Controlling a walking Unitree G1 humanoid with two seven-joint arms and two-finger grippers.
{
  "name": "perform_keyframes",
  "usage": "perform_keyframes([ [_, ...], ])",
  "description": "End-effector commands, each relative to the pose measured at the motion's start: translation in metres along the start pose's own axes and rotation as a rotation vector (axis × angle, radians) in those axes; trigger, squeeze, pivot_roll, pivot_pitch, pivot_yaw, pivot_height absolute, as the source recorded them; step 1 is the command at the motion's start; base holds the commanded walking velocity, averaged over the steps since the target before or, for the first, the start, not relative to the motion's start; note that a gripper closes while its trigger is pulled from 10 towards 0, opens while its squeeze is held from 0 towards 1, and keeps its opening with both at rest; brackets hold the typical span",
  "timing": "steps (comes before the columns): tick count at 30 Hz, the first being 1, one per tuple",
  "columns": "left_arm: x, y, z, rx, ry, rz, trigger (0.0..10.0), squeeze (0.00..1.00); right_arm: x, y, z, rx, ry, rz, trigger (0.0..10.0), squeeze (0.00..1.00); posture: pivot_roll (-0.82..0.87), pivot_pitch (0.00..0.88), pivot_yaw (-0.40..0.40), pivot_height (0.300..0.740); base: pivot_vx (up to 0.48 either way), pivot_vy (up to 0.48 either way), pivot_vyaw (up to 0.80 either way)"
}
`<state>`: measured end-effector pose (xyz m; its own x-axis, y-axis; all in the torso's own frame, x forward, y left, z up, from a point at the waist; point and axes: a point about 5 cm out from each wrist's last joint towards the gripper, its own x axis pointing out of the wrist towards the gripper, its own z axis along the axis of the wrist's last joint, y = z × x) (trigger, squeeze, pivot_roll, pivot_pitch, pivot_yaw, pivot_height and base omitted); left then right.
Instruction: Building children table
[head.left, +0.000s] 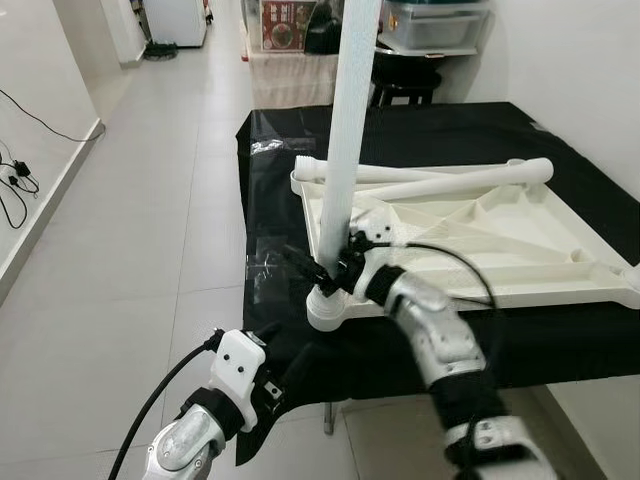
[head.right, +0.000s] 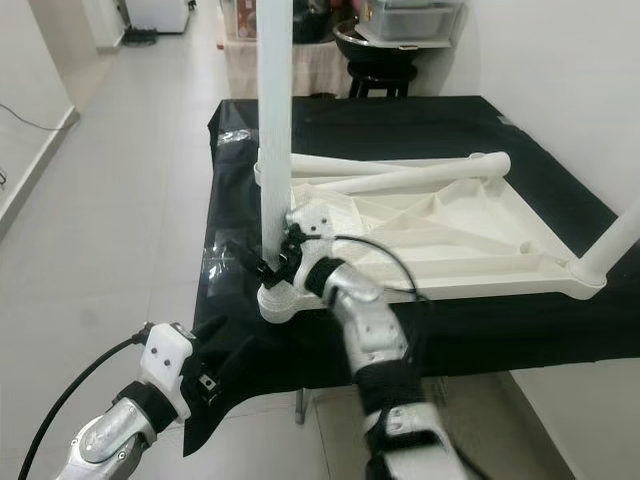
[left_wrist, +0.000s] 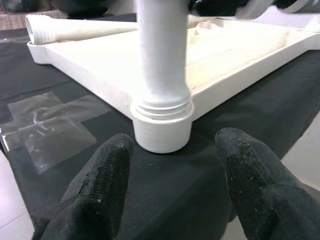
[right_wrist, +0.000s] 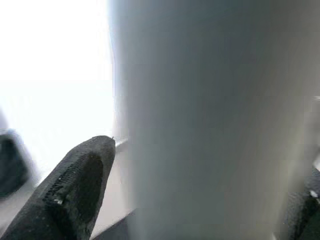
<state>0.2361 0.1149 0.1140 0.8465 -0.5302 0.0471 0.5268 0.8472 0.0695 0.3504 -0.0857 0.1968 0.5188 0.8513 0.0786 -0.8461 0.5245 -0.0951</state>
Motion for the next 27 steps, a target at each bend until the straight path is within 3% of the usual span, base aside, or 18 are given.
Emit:
perform_keyframes([
  [1,-0.001,0.000,-0.002,0.006,0.009,0.007,10.0,0.00,0.003,0.006,-0.002,0.002,0.000,0.079,10.0,0.00,-0.01,0.096,-0.052,0.740,0.000,0.000,0.00],
  [2,-0.001,0.000,-0.002,0.006,0.009,0.008,10.0,0.00,0.003,0.005,-0.001,-0.011,0.031,0.187,10.0,0.00,0.00,0.099,-0.051,0.740,0.000,0.000,0.00],
  [3,-0.001,0.000,-0.002,0.006,0.009,0.008,10.0,0.00,0.003,0.005,-0.001,-0.011,0.031,0.187,10.0,0.00,0.00,0.099,-0.051,0.740,0.000,0.000,0.00],
  [5,-0.003,-0.001,-0.002,0.007,0.010,0.008,10.0,0.00,0.003,0.003,-0.001,0.006,0.090,0.354,10.0,0.00,0.01,0.105,-0.052,0.740,0.000,0.000,0.00],
  [9,-0.003,-0.001,-0.002,0.008,0.011,0.008,10.0,0.00,0.006,-0.002,-0.001,0.020,0.119,0.379,10.0,0.00,0.01,0.106,-0.051,0.740,0.000,0.000,0.00],
  [10,-0.004,-0.001,-0.001,0.008,0.012,0.008,10.0,0.00,0.010,-0.006,0.001,0.045,0.124,0.371,0.0,0.00,0.02,0.112,-0.055,0.740,0.000,0.000,0.00],
  [23,-0.005,-0.003,-0.001,0.005,0.011,0.011,10.0,0.00,0.004,-0.012,0.001,0.071,0.103,0.384,0.0,0.00,0.02,0.120,-0.055,0.740,0.000,0.000,0.00],
  [27,-0.005,-0.004,-0.001,0.002,0.009,0.010,10.0,0.00,-0.008,-0.021,-0.007,0.042,0.075,0.229,0.0,0.00,0.01,0.125,-0.057,0.740,0.000,0.000,0.00],
])
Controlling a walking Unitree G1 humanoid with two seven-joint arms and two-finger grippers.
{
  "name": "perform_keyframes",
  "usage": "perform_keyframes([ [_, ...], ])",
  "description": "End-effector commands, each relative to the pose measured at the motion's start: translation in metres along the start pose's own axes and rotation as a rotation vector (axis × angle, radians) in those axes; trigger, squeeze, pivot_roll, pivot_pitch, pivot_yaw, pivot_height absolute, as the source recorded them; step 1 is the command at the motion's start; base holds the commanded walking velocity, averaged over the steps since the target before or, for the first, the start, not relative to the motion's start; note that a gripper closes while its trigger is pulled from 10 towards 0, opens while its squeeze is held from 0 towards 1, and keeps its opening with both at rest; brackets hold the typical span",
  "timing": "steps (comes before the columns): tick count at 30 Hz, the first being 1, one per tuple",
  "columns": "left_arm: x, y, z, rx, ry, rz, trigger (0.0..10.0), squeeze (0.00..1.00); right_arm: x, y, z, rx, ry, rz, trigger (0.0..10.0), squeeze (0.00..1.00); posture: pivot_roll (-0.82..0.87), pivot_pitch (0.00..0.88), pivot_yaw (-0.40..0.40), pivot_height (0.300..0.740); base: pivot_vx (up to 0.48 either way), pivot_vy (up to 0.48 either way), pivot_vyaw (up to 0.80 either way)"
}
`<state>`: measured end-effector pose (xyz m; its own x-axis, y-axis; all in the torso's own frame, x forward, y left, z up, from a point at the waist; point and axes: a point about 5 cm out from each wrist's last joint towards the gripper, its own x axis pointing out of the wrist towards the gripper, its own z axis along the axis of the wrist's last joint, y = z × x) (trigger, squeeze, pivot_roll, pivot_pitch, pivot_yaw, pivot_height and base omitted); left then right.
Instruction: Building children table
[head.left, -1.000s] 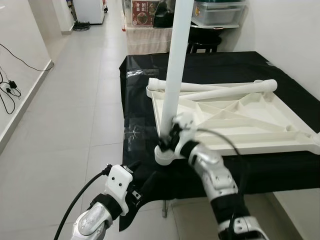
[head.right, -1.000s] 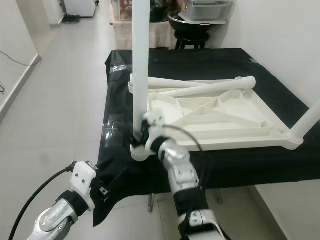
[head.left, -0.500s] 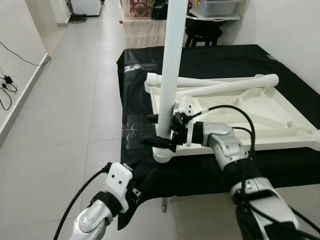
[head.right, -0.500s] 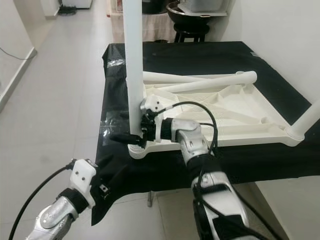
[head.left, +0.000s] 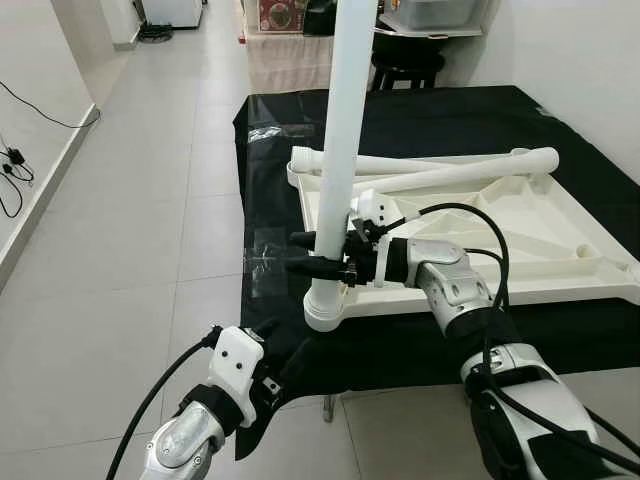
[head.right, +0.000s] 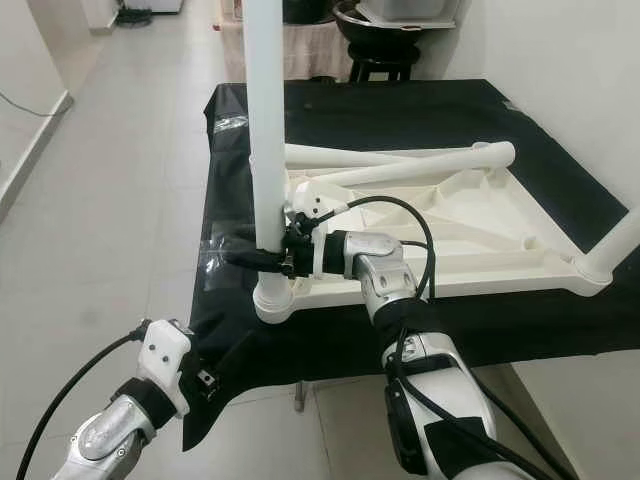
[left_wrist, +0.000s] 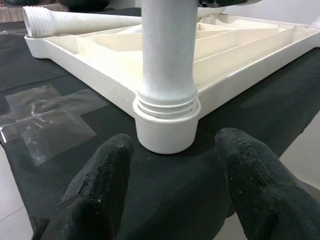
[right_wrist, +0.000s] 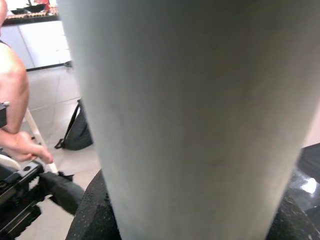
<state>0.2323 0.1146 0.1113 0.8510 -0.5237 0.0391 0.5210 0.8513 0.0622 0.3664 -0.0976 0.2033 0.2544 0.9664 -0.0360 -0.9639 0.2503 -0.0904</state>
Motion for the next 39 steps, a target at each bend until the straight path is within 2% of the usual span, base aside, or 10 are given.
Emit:
perform_keyframes([
  [1,-0.001,-0.002,0.001,0.009,0.000,0.002,10.0,0.00,-0.006,0.001,-0.012,0.032,-0.016,-0.069,0.0,0.00,0.01,0.125,-0.057,0.740,0.000,0.000,0.00],
  [7,-0.004,0.001,0.003,0.010,-0.003,0.005,10.0,0.00,-0.006,0.052,-0.089,0.223,0.129,-0.847,0.0,0.00,-0.01,0.134,-0.060,0.740,0.000,0.000,0.00],
  [20,0.000,0.005,0.002,0.013,-0.004,0.008,10.0,0.00,0.001,0.044,-0.078,0.084,0.097,-0.858,0.0,0.00,-0.02,0.118,-0.049,0.740,0.000,0.000,0.00],
  [21,-0.001,0.006,0.002,0.014,-0.004,0.020,10.0,0.00,0.001,0.047,-0.073,0.109,0.090,-0.884,10.0,0.00,-0.01,0.110,-0.052,0.740,0.000,0.000,0.00],
  [24,-0.001,0.006,0.002,0.014,-0.004,0.025,10.0,0.00,0.000,0.049,-0.069,0.144,0.074,-0.910,10.0,0.00,0.00,0.108,-0.051,0.740,0.000,0.000,0.00],
  [25,-0.001,0.006,0.001,0.015,-0.002,0.022,10.0,0.00,0.002,0.048,-0.064,0.147,0.058,-0.887,10.0,1.00,0.00,0.105,-0.050,0.740,0.000,0.000,0.00],
  [30,0.000,0.005,0.001,0.016,-0.001,0.015,10.0,0.00,0.004,0.032,-0.048,0.111,-0.012,-0.726,10.0,1.00,0.01,0.098,-0.054,0.740,0.000,0.000,0.00],
  [33,0.000,0.005,0.001,0.017,-0.001,0.015,10.0,0.00,0.003,0.025,-0.040,0.090,-0.029,-0.625,10.0,0.64,0.02,0.096,-0.058,0.740,0.000,0.000,0.00],
  [34,0.000,0.005,0.001,0.017,-0.001,0.016,10.0,0.00,0.001,0.019,-0.033,0.061,-0.028,-0.531,10.0,0.00,0.02,0.096,-0.062,0.740,0.000,0.000,0.00],
  [39,-0.001,0.004,0.001,0.018,0.000,0.018,10.0,0.00,-0.006,0.006,-0.029,-0.019,0.057,-0.382,10.0,0.00,0.03,0.099,-0.066,0.740,0.000,0.000,0.00],
])
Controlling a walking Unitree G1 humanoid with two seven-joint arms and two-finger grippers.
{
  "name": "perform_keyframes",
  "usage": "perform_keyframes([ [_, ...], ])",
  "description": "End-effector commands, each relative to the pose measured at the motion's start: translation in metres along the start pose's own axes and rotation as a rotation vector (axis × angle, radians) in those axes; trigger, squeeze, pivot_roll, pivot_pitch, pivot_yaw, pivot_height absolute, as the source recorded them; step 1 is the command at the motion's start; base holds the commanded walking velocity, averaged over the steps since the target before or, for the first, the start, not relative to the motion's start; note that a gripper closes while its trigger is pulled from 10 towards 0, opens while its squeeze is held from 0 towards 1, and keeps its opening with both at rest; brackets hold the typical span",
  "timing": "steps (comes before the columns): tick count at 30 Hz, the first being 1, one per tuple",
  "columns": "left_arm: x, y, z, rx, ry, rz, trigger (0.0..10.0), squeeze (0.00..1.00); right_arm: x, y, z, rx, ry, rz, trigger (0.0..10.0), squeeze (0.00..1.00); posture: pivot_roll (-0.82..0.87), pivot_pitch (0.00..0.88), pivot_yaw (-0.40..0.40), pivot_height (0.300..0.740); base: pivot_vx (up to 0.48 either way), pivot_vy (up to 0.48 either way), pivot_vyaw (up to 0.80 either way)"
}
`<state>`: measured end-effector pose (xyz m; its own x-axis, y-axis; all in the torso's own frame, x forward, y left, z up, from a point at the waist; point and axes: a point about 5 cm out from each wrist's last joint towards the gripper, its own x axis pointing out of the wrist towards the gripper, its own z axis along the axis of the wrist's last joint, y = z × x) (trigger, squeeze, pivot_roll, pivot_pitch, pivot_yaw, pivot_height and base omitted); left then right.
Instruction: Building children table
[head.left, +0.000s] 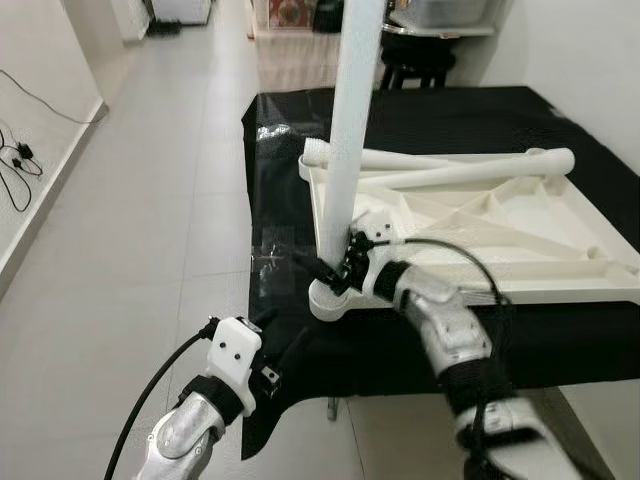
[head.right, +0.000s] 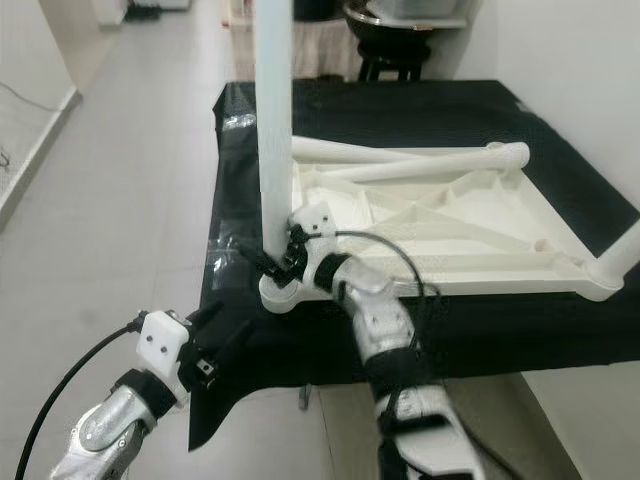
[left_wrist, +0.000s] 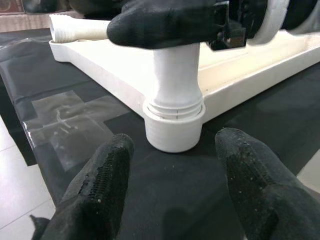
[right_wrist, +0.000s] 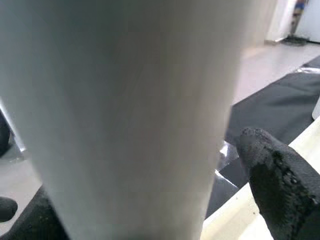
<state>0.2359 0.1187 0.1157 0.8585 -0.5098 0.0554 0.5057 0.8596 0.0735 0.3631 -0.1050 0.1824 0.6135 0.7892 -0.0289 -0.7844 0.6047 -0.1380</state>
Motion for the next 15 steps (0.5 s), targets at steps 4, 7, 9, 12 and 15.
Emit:
perform_keyframes([
  [4,-0.004,-0.004,-0.004,0.016,0.021,0.005,10.0,0.00,-0.002,-0.005,-0.008,-0.021,0.101,0.150,10.0,0.00,0.05,0.103,-0.067,0.740,0.000,0.000,0.00],
  [7,-0.006,-0.005,-0.004,0.020,0.025,0.007,10.0,0.00,-0.001,-0.007,-0.007,-0.026,0.119,0.180,10.0,0.00,0.06,0.106,-0.066,0.740,0.000,0.000,0.00],
  [9,-0.007,-0.007,-0.004,0.028,0.031,0.012,10.0,0.00,-0.001,-0.014,-0.003,-0.006,0.136,0.202,0.0,0.00,0.06,0.107,-0.067,0.740,0.000,0.000,0.00],
  [12,-0.008,-0.007,-0.004,0.031,0.032,0.015,10.0,0.00,-0.003,-0.019,-0.003,0.012,0.141,0.207,0.0,0.00,0.06,0.109,-0.068,0.740,0.000,0.000,0.00],
  [15,-0.008,-0.007,-0.004,0.029,0.030,0.019,10.0,0.00,-0.009,-0.024,-0.008,0.024,0.152,0.219,0.0,0.00,0.06,0.109,-0.068,0.740,0.000,0.000,0.00],
])
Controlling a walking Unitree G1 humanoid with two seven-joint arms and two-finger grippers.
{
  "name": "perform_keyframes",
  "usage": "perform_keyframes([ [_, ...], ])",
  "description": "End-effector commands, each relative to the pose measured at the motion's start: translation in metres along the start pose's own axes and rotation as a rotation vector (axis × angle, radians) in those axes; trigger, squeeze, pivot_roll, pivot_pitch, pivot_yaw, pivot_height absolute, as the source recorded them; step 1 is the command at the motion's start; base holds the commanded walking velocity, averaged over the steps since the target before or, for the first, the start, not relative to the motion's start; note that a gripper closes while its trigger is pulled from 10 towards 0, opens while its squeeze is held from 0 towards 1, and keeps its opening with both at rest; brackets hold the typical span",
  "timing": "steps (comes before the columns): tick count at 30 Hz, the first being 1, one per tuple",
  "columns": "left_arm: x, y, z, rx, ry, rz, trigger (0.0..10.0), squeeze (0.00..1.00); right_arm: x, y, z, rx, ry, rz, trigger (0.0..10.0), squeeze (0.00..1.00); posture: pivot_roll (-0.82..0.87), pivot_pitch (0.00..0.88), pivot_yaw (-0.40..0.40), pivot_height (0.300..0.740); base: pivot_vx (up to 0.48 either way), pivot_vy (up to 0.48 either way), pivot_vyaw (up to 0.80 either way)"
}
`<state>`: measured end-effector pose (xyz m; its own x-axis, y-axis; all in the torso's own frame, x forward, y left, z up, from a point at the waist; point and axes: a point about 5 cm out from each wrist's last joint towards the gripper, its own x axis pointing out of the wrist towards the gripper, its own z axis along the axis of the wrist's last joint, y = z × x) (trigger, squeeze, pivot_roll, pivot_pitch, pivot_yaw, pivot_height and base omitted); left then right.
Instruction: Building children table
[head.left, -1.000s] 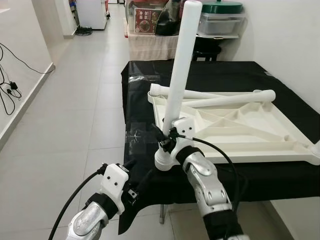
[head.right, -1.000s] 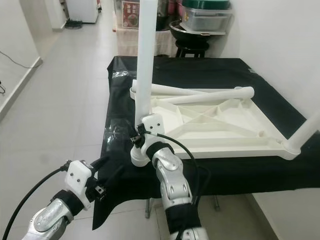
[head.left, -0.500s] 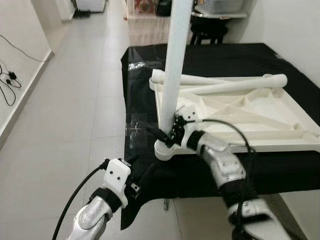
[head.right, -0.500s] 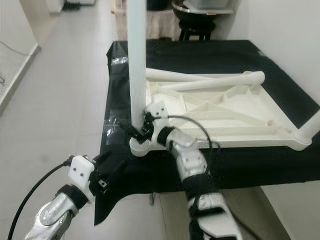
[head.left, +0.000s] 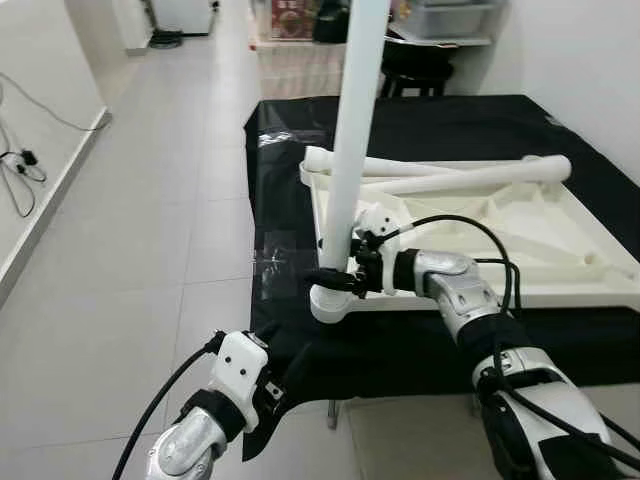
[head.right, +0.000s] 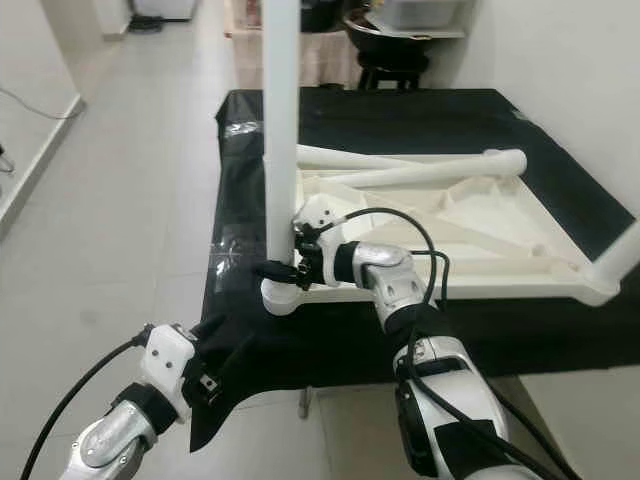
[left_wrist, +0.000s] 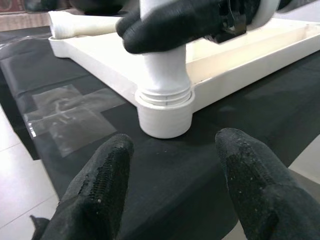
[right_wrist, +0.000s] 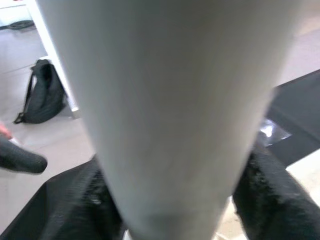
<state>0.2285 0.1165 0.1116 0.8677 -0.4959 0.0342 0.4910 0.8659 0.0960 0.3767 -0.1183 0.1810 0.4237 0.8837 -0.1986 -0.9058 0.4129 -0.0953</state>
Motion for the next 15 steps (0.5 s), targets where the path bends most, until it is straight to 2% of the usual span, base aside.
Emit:
perform_keyframes([
  [1,-0.002,-0.001,-0.001,0.005,0.006,0.005,10.0,0.00,-0.009,-0.004,-0.007,0.016,0.008,-0.015,0.0,0.00,0.06,0.110,-0.065,0.740,0.000,0.000,0.00],
  [6,-0.002,-0.002,0.000,0.002,0.004,0.003,10.0,0.00,-0.015,-0.004,-0.015,0.027,0.008,-0.020,0.0,0.00,0.05,0.111,-0.062,0.740,0.000,0.000,0.00],
  [11,-0.002,-0.002,0.000,-0.005,0.002,-0.005,10.0,0.00,-0.026,-0.004,-0.031,0.021,0.006,-0.127,0.0,0.00,0.04,0.117,-0.059,0.740,0.000,0.000,0.00],
  [13,-0.003,-0.001,0.001,-0.007,-0.001,-0.006,10.0,0.00,-0.020,0.004,-0.045,0.102,-0.042,-0.392,0.0,0.00,0.02,0.129,-0.064,0.740,0.000,0.000,0.00],
  [14,-0.003,-0.001,0.001,-0.007,-0.001,-0.006,10.0,0.00,-0.020,0.004,-0.045,0.102,-0.042,-0.392,0.0,0.00,0.02,0.129,-0.064,0.740,0.000,0.000,0.00],
  [15,-0.004,0.001,0.002,-0.008,-0.003,-0.004,10.0,0.00,-0.017,0.016,-0.057,0.174,-0.061,-0.629,0.0,0.00,0.01,0.139,-0.056,0.740,0.000,0.000,0.00],
])
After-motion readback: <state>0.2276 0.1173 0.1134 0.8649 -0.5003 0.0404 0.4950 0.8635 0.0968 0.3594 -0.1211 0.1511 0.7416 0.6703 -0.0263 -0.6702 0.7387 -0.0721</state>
